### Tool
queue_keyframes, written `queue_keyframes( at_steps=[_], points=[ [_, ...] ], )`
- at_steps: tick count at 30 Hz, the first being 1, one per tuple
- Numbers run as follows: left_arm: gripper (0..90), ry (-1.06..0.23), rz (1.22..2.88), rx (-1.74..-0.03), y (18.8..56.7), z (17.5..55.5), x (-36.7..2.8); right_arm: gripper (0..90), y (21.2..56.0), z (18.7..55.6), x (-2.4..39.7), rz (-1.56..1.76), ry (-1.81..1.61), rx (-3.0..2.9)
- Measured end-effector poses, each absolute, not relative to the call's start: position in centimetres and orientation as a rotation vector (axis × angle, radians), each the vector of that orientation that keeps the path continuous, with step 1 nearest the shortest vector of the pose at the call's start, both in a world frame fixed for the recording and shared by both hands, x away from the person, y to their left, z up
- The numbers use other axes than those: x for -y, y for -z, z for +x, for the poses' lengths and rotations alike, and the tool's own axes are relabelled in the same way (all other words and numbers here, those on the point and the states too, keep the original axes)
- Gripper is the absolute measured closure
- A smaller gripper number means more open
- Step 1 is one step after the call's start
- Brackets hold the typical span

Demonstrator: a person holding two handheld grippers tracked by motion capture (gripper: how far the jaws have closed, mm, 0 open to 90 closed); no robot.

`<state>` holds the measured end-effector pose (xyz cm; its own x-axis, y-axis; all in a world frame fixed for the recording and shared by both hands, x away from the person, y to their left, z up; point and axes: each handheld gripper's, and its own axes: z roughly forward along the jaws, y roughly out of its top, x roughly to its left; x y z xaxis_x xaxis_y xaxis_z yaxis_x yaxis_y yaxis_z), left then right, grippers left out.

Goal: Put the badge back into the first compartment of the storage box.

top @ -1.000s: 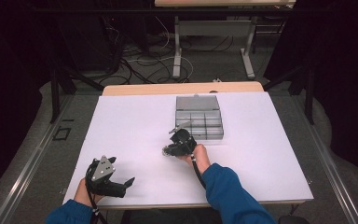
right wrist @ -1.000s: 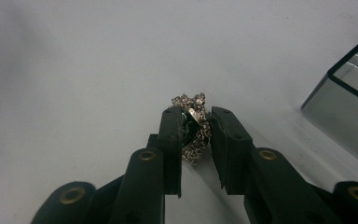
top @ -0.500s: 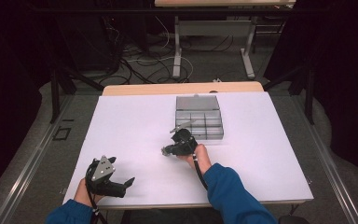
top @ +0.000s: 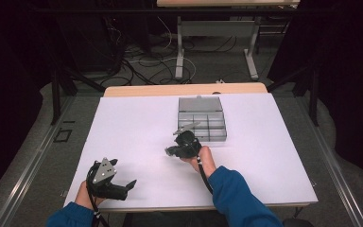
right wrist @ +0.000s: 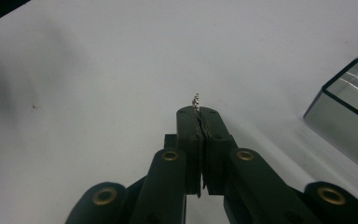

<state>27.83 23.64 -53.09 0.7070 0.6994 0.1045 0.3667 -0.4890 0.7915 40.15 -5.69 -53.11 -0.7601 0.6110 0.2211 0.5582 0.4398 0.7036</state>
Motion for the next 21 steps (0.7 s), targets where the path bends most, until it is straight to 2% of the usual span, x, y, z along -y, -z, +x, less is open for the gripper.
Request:
queue_keyframes(
  at_steps=[21],
  points=[
    [0.5, -0.545, 2.124, -0.81, 53.0, 27.8, -23.7, 88.5, 51.8, 38.9, 9.2, 1.021, -1.232, -2.537]
  ],
)
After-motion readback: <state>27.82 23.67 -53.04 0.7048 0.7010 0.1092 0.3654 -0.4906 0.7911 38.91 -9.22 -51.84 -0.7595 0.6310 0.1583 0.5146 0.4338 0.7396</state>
